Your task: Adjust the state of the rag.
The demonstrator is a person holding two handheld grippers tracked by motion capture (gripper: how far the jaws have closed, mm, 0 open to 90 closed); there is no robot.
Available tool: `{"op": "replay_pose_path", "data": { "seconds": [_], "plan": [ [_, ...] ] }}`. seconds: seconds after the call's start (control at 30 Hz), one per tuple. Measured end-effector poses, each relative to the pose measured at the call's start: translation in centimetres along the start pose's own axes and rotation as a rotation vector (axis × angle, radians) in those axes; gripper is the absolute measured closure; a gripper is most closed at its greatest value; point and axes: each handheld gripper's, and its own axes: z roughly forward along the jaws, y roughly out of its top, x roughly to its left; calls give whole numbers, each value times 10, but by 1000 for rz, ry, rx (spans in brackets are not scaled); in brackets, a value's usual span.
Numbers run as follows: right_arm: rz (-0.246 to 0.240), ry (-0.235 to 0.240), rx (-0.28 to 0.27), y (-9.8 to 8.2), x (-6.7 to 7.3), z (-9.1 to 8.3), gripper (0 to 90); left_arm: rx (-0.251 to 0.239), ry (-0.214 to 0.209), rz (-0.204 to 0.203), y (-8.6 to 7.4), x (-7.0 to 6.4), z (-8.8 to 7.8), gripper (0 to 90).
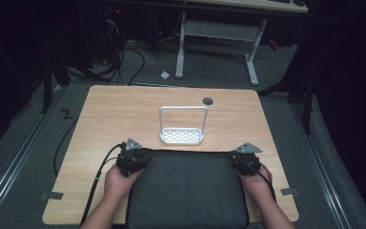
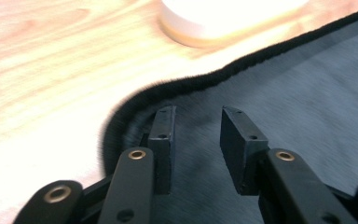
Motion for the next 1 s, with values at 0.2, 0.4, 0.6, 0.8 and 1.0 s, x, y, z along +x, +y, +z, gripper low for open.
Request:
{"op": "replay_pose_path", "data": {
  "seconds": [0.2,0.4,0.6,0.8,1.0],
  "plan": [
    [14,74,-34,5,7,-15,716,-6,-17,-9,-16,1,-13,618],
    [-50,156,55,-23,43,-19,766,-16,-24,-32,-24,1,-7,661],
    [3,66,62,-14,19,-3,774,1,-67,-11,-13,-17,7,662],
    [44,-24,70,-7,-15,15,783,-15,-101,-29,-9,-28,16,635],
    [28,23,1,-4,-4,-11,722,-66,-5,-52,-10,-6,4,555]
  ]
}}
